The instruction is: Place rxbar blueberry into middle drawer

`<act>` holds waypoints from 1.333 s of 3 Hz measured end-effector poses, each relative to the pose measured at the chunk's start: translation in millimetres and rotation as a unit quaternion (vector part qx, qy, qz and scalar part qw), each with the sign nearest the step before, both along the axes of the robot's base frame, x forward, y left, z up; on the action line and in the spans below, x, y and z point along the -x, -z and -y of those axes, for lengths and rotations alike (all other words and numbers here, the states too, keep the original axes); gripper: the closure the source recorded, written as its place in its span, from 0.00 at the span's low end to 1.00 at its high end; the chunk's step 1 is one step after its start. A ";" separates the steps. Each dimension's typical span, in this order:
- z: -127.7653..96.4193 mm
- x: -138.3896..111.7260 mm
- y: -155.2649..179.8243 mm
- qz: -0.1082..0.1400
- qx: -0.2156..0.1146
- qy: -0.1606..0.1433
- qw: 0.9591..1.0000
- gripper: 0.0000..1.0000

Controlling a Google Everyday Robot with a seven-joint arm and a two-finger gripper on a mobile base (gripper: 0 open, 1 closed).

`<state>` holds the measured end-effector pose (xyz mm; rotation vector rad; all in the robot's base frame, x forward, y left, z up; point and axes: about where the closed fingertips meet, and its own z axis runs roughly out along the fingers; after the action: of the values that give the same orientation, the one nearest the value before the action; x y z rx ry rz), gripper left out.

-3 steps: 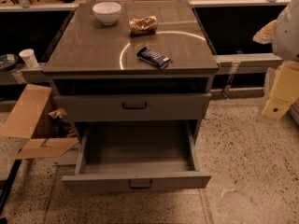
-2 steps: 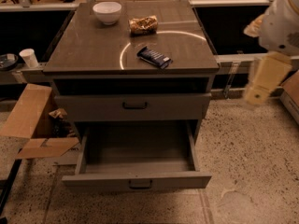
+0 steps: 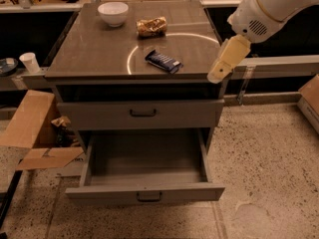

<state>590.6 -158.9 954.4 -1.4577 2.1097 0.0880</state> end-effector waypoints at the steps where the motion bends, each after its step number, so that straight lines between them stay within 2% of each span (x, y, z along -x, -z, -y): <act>1: 0.0 -0.1 0.2 0.000 0.000 0.000 1.000 0.00; 2: -6.7 -15.7 18.7 -0.006 0.004 0.009 1.000 0.00; 3: -24.8 -51.4 51.7 -0.017 -0.009 0.008 1.000 0.00; 4: -47.2 -89.8 67.8 -0.017 -0.044 0.011 0.999 0.00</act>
Offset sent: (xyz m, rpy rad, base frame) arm 0.0194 0.0030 -0.0326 -0.0260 0.0291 -0.0380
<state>680.5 -111.7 886.7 -1.3915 2.1214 0.1965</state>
